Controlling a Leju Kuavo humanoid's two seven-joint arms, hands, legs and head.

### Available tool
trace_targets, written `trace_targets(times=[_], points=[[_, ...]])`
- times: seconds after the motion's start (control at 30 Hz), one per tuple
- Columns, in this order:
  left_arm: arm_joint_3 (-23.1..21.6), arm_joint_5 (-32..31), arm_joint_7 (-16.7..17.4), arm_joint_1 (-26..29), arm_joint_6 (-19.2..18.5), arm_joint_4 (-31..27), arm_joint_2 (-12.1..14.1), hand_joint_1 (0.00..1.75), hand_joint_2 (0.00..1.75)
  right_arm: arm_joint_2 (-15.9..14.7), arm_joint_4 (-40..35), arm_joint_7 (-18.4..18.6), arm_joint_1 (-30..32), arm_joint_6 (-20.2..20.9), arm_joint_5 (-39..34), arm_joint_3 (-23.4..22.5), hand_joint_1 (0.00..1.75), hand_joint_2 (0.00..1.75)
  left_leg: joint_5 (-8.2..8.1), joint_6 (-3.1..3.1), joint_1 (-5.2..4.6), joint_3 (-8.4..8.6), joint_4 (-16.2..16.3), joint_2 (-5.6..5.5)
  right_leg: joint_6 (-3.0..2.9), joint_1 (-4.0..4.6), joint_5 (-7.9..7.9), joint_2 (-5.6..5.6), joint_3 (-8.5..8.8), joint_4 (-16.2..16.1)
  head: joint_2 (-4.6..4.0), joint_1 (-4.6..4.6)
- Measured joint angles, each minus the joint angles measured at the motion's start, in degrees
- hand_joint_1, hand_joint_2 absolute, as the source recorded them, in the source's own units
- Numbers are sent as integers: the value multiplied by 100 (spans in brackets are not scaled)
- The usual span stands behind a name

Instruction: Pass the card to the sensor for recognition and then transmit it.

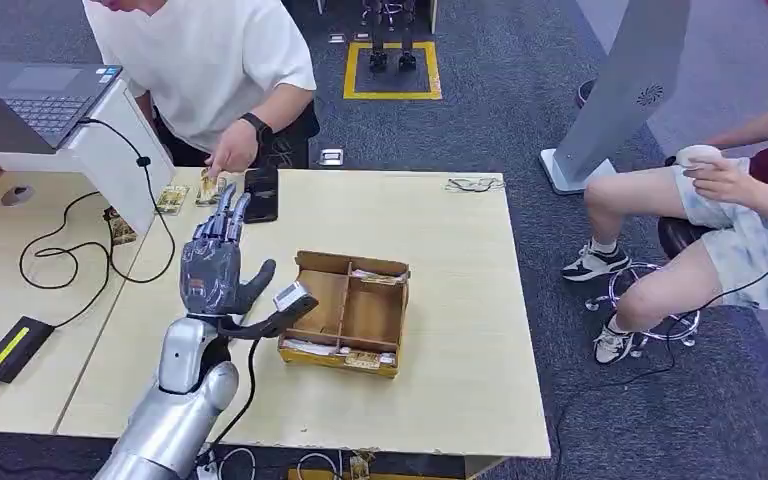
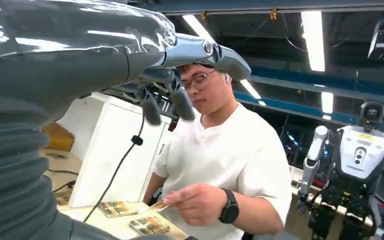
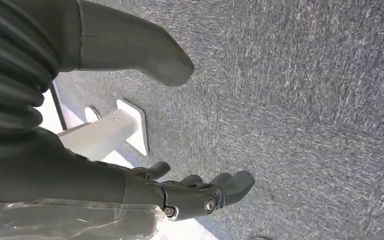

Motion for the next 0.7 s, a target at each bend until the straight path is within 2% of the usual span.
trace_targets(times=[0.17,0.33,0.4,0.5,0.53,0.7], points=[[0,142,-85,123,57,-72,4,0,175,0,0,31,4,-11,0,-41,0,175,0,0,0,-1,0,0,0,0,0,0,0,0,0,-2],[0,367,-317,306,105,-256,7,0,175,0,0,33,34,-9,-15,-92,0,175,0,0,0,-2,0,-1,0,0,-1,-2,0,0,0,0],[13,500,-558,449,107,-451,4,0,175,4,-2,31,51,-4,-17,-116,0,175,-1,0,0,-2,0,0,0,0,-1,-1,0,0,0,0],[186,828,-1356,842,116,-925,-101,0,175,50,-52,-6,103,20,-22,-231,0,175,-3,2,0,-4,0,-1,0,0,-6,-2,0,0,0,0],[236,914,-1531,972,116,-1063,-140,0,175,70,-79,-13,114,35,-20,-267,0,175,-3,2,0,-4,0,-1,0,0,-6,-2,-1,0,0,0],[413,1182,-2024,1416,118,-1659,-325,0,175,199,-252,-35,174,79,-13,-435,0,175,-4,2,0,-4,-1,0,0,0,-7,-3,-1,-1,0,-4]])
